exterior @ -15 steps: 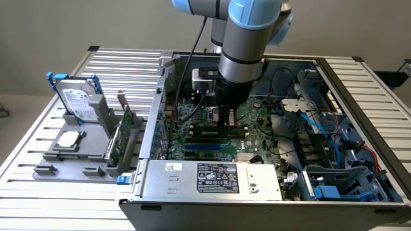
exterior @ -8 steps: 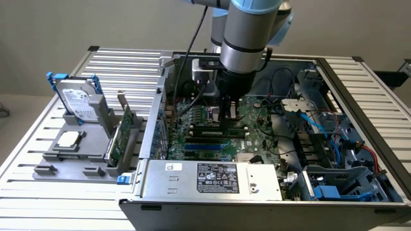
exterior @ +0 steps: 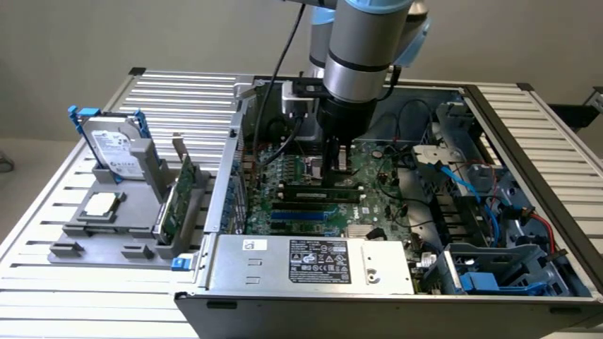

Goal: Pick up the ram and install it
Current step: 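Insert the ram into the slot, then press down the ram until it locks into place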

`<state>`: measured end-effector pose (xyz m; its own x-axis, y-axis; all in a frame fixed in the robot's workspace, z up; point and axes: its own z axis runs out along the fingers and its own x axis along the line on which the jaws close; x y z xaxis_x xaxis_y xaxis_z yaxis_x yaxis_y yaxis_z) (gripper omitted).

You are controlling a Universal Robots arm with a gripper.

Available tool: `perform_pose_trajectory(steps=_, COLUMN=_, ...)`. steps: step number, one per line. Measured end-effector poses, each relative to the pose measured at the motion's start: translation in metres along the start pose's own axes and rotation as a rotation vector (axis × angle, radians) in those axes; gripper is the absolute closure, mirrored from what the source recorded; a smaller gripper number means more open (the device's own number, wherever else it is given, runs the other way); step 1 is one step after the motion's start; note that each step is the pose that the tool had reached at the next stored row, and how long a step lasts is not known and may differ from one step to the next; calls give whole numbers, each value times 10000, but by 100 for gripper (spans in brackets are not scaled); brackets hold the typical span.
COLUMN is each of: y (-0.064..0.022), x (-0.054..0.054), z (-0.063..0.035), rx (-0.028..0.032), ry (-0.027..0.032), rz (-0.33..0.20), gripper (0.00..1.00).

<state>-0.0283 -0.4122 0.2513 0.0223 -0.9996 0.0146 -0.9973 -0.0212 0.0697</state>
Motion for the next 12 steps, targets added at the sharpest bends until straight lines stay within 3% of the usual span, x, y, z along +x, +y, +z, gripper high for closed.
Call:
perform_pose_trajectory(steps=3, y=0, x=0, z=0, rx=1, ry=-1, rz=0, gripper=75)
perform_pose_trajectory(steps=4, y=0, x=0, z=0, rx=0, ry=0, rz=0, gripper=87)
perform_pose_trajectory(steps=12, y=0, x=0, z=-1, rx=0, ry=0, rz=0, gripper=89)
